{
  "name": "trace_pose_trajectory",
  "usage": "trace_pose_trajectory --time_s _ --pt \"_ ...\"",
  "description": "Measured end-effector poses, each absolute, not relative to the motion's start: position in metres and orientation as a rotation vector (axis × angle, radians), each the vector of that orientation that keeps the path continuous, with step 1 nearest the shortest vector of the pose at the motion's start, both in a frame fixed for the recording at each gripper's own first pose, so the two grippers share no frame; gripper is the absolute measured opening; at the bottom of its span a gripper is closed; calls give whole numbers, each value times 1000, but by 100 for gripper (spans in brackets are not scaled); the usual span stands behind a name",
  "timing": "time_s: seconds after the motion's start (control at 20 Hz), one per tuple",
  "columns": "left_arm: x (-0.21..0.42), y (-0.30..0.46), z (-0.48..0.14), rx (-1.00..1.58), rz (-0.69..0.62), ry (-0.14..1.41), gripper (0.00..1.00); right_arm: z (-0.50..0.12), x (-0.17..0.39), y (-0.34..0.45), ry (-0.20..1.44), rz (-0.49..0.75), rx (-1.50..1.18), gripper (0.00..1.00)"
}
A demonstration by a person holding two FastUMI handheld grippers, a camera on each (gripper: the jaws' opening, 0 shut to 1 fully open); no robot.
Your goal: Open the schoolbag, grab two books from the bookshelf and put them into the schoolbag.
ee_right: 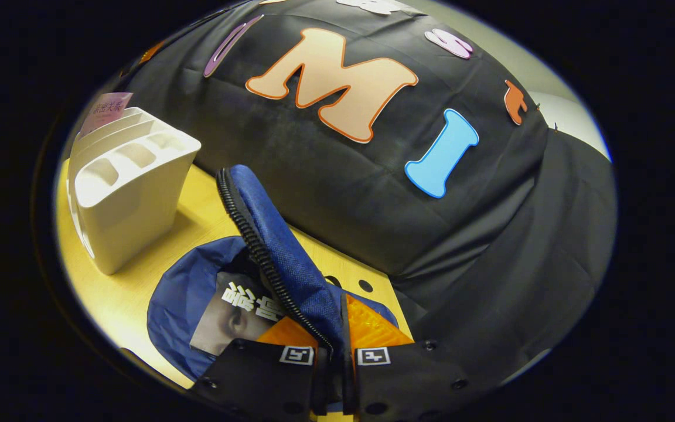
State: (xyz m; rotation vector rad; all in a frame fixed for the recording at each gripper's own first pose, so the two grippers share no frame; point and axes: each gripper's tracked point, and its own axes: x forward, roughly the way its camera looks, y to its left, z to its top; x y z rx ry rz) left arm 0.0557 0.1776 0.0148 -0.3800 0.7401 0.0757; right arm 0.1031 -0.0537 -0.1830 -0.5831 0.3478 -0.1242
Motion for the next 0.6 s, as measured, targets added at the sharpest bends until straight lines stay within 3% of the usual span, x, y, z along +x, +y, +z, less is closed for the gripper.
trace_pose_trajectory --time_s 0.2,0.3,0.5,0.6 --pt "61 228 -9 -420 145 771 95 -191 105 -47 379 -155 -598 16" --pt "67 247 -25 -423 168 787 95 -194 105 -43 389 -166 -609 10" --pt "76 255 -48 -446 141 845 94 -201 104 -40 416 -187 -613 16" --pt "81 259 -59 -461 123 872 91 -201 105 -40 422 -195 -616 13"
